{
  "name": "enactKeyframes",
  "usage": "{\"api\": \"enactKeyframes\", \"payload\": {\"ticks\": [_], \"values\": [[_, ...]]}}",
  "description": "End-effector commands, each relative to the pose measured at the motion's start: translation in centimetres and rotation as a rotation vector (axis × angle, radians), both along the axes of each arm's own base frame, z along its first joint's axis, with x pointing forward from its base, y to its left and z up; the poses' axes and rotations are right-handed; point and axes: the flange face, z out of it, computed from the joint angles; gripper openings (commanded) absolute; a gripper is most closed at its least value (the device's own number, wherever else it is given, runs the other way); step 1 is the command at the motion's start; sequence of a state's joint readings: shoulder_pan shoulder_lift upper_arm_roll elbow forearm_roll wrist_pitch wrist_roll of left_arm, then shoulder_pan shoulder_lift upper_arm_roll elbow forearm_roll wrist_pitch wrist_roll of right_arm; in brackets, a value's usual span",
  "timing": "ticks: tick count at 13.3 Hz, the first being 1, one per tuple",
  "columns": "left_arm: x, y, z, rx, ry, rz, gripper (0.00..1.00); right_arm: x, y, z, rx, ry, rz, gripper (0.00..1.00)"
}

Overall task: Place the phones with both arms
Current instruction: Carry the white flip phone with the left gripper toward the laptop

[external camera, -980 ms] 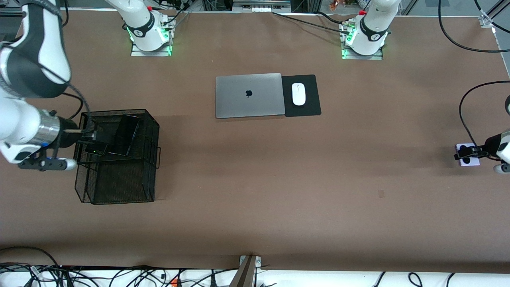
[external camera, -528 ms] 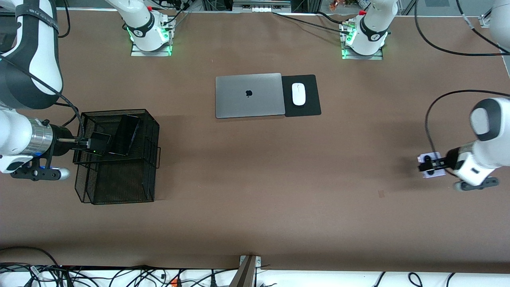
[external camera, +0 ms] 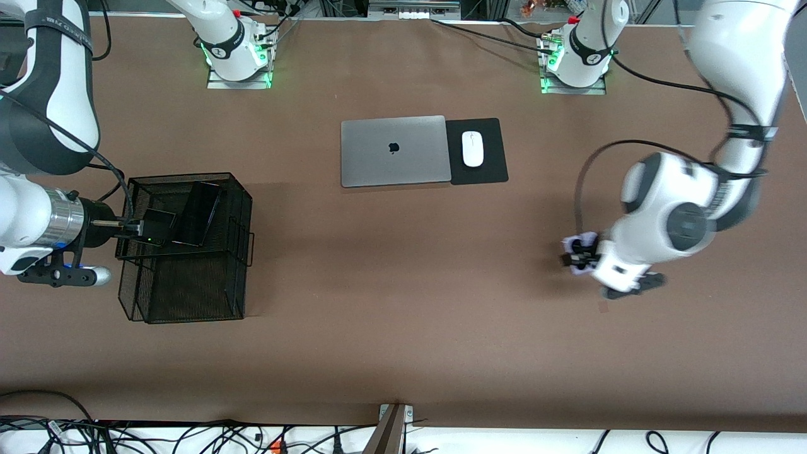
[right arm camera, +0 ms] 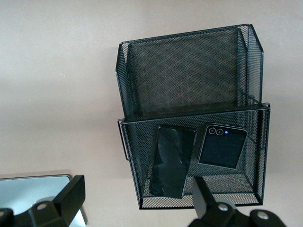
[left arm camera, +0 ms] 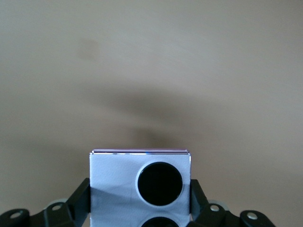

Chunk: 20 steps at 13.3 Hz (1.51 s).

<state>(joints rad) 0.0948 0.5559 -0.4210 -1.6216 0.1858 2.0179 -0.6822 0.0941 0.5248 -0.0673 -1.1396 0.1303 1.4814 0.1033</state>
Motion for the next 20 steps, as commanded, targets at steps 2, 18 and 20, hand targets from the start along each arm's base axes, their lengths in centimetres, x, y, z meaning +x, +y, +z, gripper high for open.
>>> {"api": "enactKeyframes", "payload": {"ticks": [2,18,20], "values": [[-1.3,-13.5,-0.8,0.016,-0.013,0.049,0.0,0.0,-0.2,0.2,0.015,0.005,-0.007,1.0],[-7.8,-40.1,-8.6,-0.318,-0.359,-0.153,0.0,0.0,-0.2,0.1,0.014,0.006,-0.006,1.0],[-6.3,-40.0,-10.1,-0.332,-0.419,-0.149,0.0,0.0,-0.1,0.1,0.014,0.008,-0.004,1.0]]}}
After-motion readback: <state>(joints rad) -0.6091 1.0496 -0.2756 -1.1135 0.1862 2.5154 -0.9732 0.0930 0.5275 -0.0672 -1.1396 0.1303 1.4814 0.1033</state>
